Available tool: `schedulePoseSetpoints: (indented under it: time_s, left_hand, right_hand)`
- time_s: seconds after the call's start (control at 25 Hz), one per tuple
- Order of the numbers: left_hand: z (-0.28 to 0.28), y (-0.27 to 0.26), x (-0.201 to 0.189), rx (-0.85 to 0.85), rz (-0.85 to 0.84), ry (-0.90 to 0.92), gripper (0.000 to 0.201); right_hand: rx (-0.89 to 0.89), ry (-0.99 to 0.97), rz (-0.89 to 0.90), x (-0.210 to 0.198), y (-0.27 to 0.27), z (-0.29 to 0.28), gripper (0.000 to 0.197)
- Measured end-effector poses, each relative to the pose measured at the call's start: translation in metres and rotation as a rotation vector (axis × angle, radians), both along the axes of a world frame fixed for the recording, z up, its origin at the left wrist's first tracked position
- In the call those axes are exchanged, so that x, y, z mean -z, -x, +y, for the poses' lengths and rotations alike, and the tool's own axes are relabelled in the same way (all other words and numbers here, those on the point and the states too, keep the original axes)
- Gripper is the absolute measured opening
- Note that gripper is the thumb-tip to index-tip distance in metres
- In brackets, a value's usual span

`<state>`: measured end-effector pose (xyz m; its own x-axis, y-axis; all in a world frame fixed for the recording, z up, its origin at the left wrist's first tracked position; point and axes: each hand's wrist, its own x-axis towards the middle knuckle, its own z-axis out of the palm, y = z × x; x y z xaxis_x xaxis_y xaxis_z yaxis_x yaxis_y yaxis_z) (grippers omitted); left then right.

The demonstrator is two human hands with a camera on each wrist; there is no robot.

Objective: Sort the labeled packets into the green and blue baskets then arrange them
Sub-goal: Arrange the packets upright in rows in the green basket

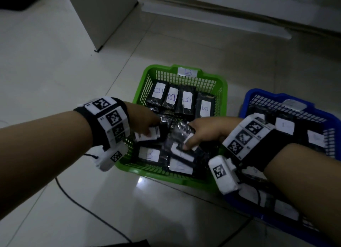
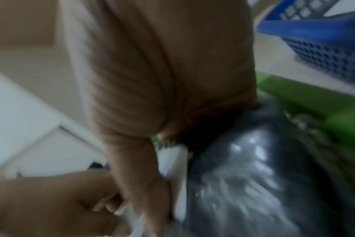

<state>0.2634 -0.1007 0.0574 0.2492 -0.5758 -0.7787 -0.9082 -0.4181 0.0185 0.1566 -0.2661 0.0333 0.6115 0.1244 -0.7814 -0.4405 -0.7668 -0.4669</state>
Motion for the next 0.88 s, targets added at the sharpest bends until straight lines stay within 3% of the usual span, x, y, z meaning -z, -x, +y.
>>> schedulePoseSetpoints:
  time_s: [0.12,0.2,0.32,0.48,0.72,0.88]
  left_hand:
    - [0.001,-0.016,-0.010,-0.181,-0.060,0.171,0.048]
    - [0.000,-0.026,-0.015,-0.318,-0.066,0.255,0.044]
    - [0.001,-0.033,-0.017,-0.429,-0.041,0.342,0.040]
    - [0.008,-0.030,-0.012,-0.491,0.080,0.378,0.042]
    - [0.013,-0.027,-0.001,-0.521,0.107,0.424,0.040]
    - [0.010,-0.021,0.008,-0.425,0.150,0.429,0.066]
  right_hand:
    - [0.252,-0.063,-0.170,-0.007,-0.009,-0.003,0.022]
    - [0.250,0.010,-0.290,-0.007,-0.016,0.006,0.022]
    - [0.156,0.012,-0.320,0.005,-0.021,0.031,0.034]
    - [0.208,-0.086,-0.345,0.019,-0.021,0.045,0.039]
    - [0.200,-0.043,-0.346,0.014,-0.017,0.031,0.037]
    - [0.251,0.053,-0.355,-0.008,-0.015,0.002,0.022]
